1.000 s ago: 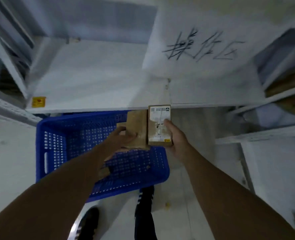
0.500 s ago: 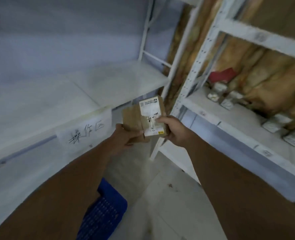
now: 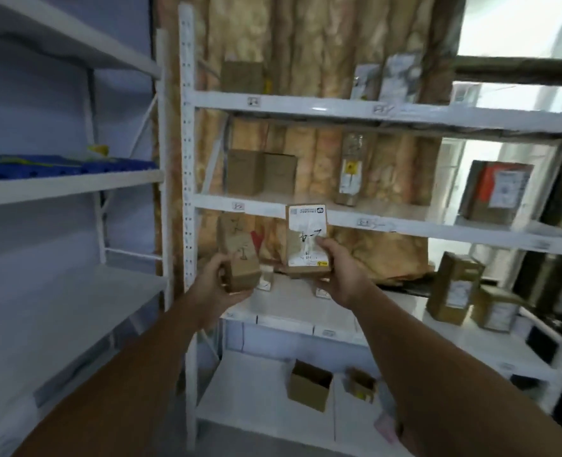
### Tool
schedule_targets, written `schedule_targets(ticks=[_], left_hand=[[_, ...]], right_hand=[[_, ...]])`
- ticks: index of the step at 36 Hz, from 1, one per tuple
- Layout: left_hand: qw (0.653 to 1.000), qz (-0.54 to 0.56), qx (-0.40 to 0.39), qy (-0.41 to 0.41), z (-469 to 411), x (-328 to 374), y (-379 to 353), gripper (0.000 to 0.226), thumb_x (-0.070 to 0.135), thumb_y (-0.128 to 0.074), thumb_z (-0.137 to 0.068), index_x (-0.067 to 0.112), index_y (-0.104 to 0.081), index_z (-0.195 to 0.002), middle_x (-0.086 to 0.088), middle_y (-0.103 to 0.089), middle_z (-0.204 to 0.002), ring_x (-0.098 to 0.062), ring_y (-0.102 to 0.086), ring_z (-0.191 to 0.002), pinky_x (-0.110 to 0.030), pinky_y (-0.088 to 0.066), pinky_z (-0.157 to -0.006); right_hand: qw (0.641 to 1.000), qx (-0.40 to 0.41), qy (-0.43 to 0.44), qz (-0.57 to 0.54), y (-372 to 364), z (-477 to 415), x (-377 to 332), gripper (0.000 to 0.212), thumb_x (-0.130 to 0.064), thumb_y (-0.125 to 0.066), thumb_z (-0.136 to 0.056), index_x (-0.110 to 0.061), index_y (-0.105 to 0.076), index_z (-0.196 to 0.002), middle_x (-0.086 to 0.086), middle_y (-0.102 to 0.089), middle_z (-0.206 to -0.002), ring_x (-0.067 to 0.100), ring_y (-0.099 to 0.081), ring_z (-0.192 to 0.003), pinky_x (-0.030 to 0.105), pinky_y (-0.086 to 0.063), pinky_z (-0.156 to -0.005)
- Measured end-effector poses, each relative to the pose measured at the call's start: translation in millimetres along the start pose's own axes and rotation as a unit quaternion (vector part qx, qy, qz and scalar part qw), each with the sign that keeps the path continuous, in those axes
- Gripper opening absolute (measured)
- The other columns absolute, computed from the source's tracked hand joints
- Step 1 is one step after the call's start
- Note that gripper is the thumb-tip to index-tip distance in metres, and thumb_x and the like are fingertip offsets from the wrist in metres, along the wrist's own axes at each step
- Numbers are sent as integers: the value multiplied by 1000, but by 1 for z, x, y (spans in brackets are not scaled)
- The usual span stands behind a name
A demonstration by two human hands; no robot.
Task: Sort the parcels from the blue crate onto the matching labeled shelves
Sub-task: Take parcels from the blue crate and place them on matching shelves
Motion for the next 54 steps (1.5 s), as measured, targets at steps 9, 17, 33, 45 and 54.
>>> schedule_targets(ticks=[9, 17, 33, 45, 54], left_hand=[[993, 62, -96, 7, -2, -29, -164, 52, 40, -41, -100, 8, -60, -136, -19, -67, -131, -37, -62, -123, -59, -45, -105], [995, -61, -73, -27, 15, -45, -254, 47, 41, -41, -100, 13, -64, -131, -19, -70, -127, -40, -65, -117, -61, -55, -88], [974, -210, -71, -53, 16, -43, -296, 35, 21, -64, -94, 13, -60, -128, -16, -77, -109, -32, -76, -97, -45, -63, -70], [884, -444, -91, -118, 14, 8, -285, 32, 17, -74, -80, 10, -72, -111, -12, -76, -81, -22, -71, -68, -28, -51, -53], [876, -445, -150, -106, 29, 47, -314, 26, 17, -73, -89, 22, -71, -115, -8, -78, -93, -24, -70, -90, -42, -54, -80]], right_hand=[[999, 15, 24, -34, 111, 43, -58, 49, -52, -66, -94, -15, -67, -127, 10, -78, -111, 25, -75, -103, 42, -60, -92], [996, 21, 70, -56, 173, 72, -86, 44, -50, -68, -95, -19, -67, -126, 11, -77, -115, 30, -74, -105, 47, -63, -87], [991, -48, 127, -15, 218, 101, -121, 61, -6, -81, -86, -21, -55, -139, 6, -76, -117, 22, -77, -98, 38, -63, -83], [977, 21, 185, -108, 227, 108, -175, 28, -41, -75, -90, -21, -68, -109, 7, -64, -111, 24, -63, -118, 51, -50, -107], [978, 4, 208, -26, 174, 112, -198, 85, -71, -79, -57, -26, -63, -128, 0, -68, -121, 23, -67, -113, 49, -53, -95]])
Point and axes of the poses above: each hand's wrist, its own z-axis away from the middle knuckle, its own y-axis out of the back of the hand, x = y × z, the point moved 4 cm from there along -z, towards the middle knuckle
